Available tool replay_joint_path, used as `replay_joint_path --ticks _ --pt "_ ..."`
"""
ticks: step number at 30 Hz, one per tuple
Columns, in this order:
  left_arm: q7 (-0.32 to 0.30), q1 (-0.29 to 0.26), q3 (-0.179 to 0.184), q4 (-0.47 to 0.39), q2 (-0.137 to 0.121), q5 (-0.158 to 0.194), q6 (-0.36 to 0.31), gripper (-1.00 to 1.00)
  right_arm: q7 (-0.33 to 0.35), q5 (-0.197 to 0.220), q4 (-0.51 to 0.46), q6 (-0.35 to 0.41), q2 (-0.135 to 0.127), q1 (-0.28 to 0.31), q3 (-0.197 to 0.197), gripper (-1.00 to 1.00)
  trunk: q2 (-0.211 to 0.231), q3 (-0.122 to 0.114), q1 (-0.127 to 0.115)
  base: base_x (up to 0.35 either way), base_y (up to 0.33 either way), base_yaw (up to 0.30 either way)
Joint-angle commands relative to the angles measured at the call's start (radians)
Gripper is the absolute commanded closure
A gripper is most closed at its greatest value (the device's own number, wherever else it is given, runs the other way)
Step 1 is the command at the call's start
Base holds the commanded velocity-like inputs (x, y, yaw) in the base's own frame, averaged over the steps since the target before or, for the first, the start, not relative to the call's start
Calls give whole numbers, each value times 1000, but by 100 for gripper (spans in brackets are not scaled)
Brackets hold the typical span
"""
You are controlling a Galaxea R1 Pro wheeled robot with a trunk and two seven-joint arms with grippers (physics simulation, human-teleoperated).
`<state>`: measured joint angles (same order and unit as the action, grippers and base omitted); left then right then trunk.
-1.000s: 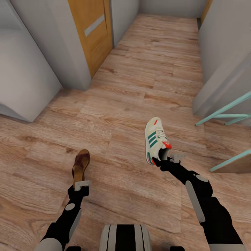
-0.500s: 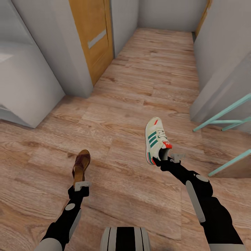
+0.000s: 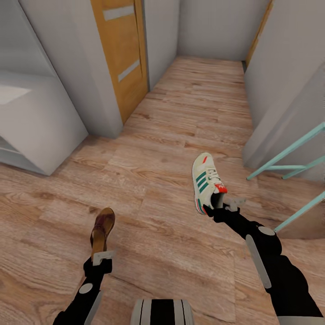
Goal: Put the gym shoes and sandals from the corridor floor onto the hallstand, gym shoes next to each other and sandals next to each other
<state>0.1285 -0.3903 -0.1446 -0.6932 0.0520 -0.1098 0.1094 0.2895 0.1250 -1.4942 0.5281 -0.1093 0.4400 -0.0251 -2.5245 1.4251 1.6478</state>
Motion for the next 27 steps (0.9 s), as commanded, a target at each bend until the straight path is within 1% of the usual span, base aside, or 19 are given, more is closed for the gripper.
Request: replay_joint_path --ticks 1,3,4,6,7,8,9,10,11,12,13,15,16,18,20,22,25,26,27 --pt "0 5 -4 1 1 -12 2 100 0 2 -1 7 -3 0 0 100 0 -5 -1 0 0 0" --pt "0 21 -4 4 2 -6 4 100 -1 -34 0 6 -7 0 1 100 1 -16 -1 0 0 0" --pt "-1 33 -4 4 2 -2 8 100 -1 -72 0 5 -8 -1 1 100 1 -21 -2 0 0 0" --pt "-1 45 -4 4 1 2 17 100 -1 -121 0 3 -8 -3 2 100 1 -32 -3 0 0 0" --pt "-1 57 -4 5 1 5 33 100 -3 -173 1 -2 -6 -13 1 100 1 -38 -3 0 0 0" --pt "-1 63 -4 5 1 7 42 100 -4 -198 1 -7 -5 -21 1 100 2 -43 -4 0 0 0" --pt "-1 68 -4 5 1 9 53 100 -6 -221 2 -12 -4 -31 0 100 2 -49 -4 0 0 0" --pt "-1 79 -4 6 2 12 75 100 -9 -254 4 -28 -3 -54 -1 100 2 -54 -5 0 0 0" --pt "0 84 -3 6 2 13 84 100 -12 -266 5 -38 -2 -67 -1 100 2 -59 -5 0 0 0" --pt "1 93 -3 6 3 15 100 100 -19 -283 6 -64 -1 -99 -5 100 3 -65 -6 0 0 0" --pt "1 97 -3 6 3 15 106 100 -23 -289 6 -80 0 -117 -8 100 3 -70 -6 0 0 0" --pt "1 110 -3 6 3 17 118 100 -38 -300 7 -142 2 -170 -18 100 3 -81 -7 0 0 0" --pt "0 114 -3 7 3 18 121 100 -48 -305 7 -190 3 -204 -23 100 4 -87 -7 0 0 0" --pt "-1 126 -3 8 3 18 126 100 -56 -307 8 -241 8 -238 -27 100 4 -98 -8 0 0 0" --pt "-2 143 -3 13 4 18 132 100 -64 -310 9 -333 24 -306 -31 100 4 -109 -9 0 0 0" --pt "-2 149 -3 16 4 18 138 100 -66 -311 10 -374 36 -340 -32 100 5 -120 -10 0 0 0" --pt "-1 160 -4 21 4 19 173 100 -75 -313 19 -473 66 -416 -34 100 6 -136 -11 0 0 0" --pt "-1 161 -4 22 4 19 181 100 -79 -313 23 -494 71 -431 -34 100 6 -141 -12 0 0 0" --pt "0 167 -4 23 4 19 193 100 -89 -313 36 -537 79 -458 -34 100 6 -147 -12 0 0 0"
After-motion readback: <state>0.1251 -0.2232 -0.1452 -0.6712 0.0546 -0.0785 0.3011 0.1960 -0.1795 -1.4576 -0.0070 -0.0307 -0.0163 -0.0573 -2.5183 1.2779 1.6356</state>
